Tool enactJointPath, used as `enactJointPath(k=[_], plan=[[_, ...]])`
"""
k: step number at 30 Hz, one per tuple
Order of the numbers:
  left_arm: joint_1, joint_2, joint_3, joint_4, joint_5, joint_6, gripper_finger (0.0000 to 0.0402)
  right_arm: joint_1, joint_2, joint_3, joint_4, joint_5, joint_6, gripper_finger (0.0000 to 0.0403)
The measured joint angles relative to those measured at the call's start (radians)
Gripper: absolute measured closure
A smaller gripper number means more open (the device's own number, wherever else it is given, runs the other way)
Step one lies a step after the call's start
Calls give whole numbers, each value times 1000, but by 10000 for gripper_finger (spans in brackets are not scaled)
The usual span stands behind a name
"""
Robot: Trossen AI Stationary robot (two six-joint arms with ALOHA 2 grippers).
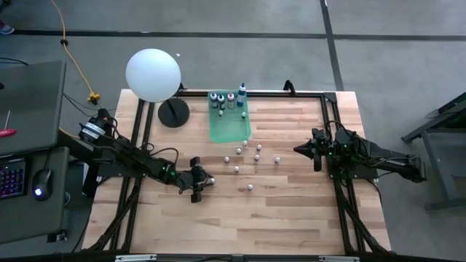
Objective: Pick & Place food coloring
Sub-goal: Put the small green food coloring bottle into the blue bin
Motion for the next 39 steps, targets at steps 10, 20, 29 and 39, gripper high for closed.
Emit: enactJointPath(k=[10, 20, 29, 39], plan=[[0, 0, 0, 18, 2, -14, 268, 0, 0, 0, 0, 0, 0, 402], [0, 0, 0, 10, -5, -23, 268, 0, 0, 0, 0, 0, 0, 402], [0, 0, 0, 10, -6, -29, 311, 0, 0, 0, 0, 0, 0, 402], [0, 0, 0, 14, -3, -29, 354, 0, 0, 0, 0, 0, 0, 402]])
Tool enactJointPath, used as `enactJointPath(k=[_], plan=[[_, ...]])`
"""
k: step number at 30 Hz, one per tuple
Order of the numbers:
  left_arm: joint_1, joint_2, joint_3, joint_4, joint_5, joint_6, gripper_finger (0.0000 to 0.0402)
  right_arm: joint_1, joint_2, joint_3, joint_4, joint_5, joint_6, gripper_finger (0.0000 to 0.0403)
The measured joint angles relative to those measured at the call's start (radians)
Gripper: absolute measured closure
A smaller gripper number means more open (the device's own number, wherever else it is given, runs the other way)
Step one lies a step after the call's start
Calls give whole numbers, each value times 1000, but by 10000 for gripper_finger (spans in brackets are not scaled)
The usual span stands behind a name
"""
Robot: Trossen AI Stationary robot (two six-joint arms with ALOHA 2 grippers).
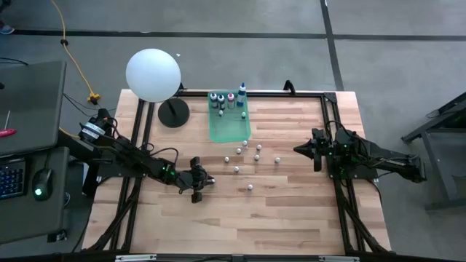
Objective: Pick & Place food coloring
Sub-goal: Put the small green food coloring bottle into the blue bin
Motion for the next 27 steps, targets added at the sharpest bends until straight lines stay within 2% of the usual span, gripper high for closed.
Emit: enactJointPath(k=[9, 18, 23, 27], plan=[[0, 0, 9, 34, -64, 3, 356, 0, 0, 0, 0, 0, 0, 402], [2, -15, 111, 10, -158, 21, 357, 0, 0, 0, 0, 0, 0, 402], [50, -74, 195, -94, -170, 28, 357, 0, 0, 0, 0, 0, 0, 402], [114, -140, 295, -268, -152, 6, 357, 0, 0, 0, 0, 0, 0, 402]])
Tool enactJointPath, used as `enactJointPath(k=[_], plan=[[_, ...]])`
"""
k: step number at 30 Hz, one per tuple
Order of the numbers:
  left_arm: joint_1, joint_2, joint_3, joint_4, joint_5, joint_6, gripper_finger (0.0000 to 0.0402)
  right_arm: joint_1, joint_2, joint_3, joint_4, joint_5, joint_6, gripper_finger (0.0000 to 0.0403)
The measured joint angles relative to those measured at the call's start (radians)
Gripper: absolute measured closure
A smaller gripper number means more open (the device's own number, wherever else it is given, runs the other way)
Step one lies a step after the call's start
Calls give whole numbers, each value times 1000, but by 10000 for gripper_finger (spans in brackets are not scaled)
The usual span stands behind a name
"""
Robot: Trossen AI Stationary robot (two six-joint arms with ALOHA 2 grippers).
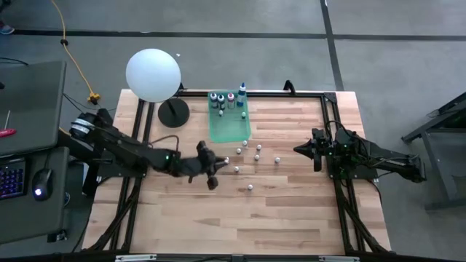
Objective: Pick & Place food coloring
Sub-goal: Put the small green food coloring bottle into the blue bin
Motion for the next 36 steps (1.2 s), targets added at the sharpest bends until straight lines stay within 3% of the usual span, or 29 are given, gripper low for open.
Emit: enactJointPath(k=[6, 9, 16, 22, 27, 36], plan=[[120, -45, 222, -360, 20, 34, 357, 0, 2, 0, 1, 0, 0, 402], [190, -44, 312, -455, 32, 87, 357, 0, 2, 0, 0, 0, 0, 402], [389, -44, 403, -546, 83, 24, 357, 0, 2, 0, 0, 0, 0, 402], [524, -17, 403, -599, 146, -59, 358, 0, 2, 0, 0, 0, 1, 402], [548, 58, 402, -580, 227, -51, 358, 0, 2, 0, 0, 0, 1, 402], [548, 237, 401, -523, 230, -52, 358, 0, 2, 0, 0, 0, 1, 402]])
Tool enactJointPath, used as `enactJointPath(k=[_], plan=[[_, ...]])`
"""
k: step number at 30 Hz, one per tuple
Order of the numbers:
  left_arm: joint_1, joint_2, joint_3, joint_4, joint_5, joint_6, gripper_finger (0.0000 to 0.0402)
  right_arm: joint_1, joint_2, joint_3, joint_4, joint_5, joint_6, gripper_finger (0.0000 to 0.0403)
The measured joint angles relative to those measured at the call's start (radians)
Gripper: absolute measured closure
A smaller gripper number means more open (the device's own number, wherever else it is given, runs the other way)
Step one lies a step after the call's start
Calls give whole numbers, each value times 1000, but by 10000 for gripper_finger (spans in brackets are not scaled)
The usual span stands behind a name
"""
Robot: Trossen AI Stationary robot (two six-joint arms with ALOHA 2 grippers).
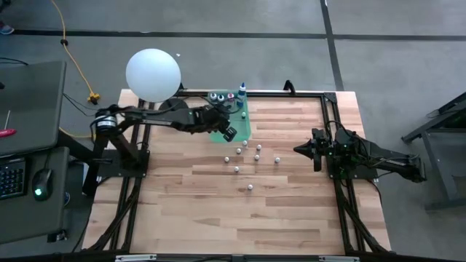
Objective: Pick & Place food coloring
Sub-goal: Put the small green food coloring bottle into the blue bin
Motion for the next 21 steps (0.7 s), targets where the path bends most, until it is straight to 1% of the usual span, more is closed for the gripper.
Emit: enactJointPath(k=[4, 8, 11, 15, 21], plan=[[0, 50, 1, 83, -9, -9, 358, 0, 0, 0, 0, 0, 0, 402], [0, 96, 0, 133, -29, -50, 358, 0, 3, 0, 0, 0, -1, 402], [0, 128, 0, 169, -57, -53, 358, 0, 4, 0, 0, 0, -1, 402], [0, 164, 0, 195, -113, -57, 358, 0, 4, 0, 0, 0, -1, 402], [0, 215, 50, 192, -211, -65, 358, 0, 4, 0, 0, 0, -1, 402]])
